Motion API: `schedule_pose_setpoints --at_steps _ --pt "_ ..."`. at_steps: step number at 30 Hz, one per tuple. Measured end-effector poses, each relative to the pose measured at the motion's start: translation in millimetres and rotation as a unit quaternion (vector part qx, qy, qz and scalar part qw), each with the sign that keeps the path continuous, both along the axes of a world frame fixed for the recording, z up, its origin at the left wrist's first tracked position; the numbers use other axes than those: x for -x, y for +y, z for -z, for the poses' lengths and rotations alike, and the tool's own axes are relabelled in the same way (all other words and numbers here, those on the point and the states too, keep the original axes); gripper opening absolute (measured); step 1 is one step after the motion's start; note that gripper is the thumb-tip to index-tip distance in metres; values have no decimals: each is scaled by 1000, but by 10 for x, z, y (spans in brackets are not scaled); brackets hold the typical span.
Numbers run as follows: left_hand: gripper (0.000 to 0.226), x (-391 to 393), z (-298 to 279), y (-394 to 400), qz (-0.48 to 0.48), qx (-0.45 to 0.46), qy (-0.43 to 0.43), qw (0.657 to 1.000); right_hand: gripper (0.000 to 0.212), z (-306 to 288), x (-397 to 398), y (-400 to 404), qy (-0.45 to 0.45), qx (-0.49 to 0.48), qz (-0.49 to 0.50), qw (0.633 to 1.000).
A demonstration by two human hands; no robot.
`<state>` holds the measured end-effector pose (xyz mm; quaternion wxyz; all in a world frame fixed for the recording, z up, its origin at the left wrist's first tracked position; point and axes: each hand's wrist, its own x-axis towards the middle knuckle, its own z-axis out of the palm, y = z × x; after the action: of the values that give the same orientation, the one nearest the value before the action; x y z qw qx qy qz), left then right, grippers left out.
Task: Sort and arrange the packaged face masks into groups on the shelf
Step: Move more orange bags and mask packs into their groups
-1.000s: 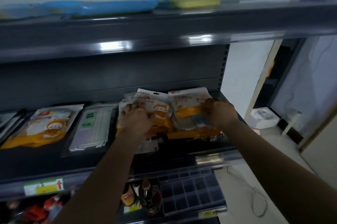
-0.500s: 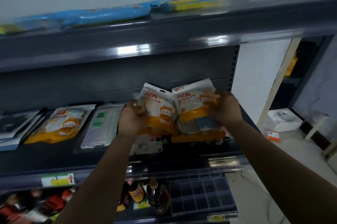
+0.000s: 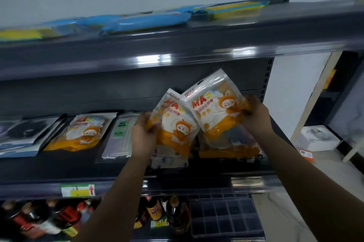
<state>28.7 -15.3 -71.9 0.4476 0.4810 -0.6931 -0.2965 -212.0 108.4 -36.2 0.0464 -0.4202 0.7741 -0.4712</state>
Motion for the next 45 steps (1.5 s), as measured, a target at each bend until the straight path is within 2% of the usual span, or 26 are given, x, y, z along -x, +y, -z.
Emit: schedule_pose_setpoints --at_steps 4,8,13,17,23,31,35,39,42,45 --pt "21 -224 18 -26 -17 -23 135 990 37 -48 -223 -95 -92 86 -19 992" --pt "26 -613 -19 -129 -36 -47 228 972 35 -30 -518 -296 -177 155 -28 972" --pt "27 -1227 -49 -313 -65 -49 261 962 32 14 -1068 -648 -277 182 -74 941" --pt "26 -1716 -75 -423 -85 -61 270 957 28 71 -1585 -932 -266 134 -72 952" --pt "38 -2368 -46 -690 -122 -102 318 935 31 202 -2323 -1316 -366 103 -114 918" --pt "44 -2853 196 -1209 -118 -178 378 901 31 434 -2990 -1678 -366 109 -79 921" --pt "46 -2906 301 -1453 -60 -241 354 902 34 573 -3183 -1783 -361 98 -55 926" --pt "39 -2929 367 -1612 17 -263 312 913 33 652 -3329 -1855 -367 87 -45 925" --pt "37 -2982 395 -1698 53 -280 250 926 33 624 -3425 -1938 -398 105 -40 911" --pt "40 -3043 433 -1767 66 -252 164 951 33 636 -3497 -2051 -428 114 -64 894"
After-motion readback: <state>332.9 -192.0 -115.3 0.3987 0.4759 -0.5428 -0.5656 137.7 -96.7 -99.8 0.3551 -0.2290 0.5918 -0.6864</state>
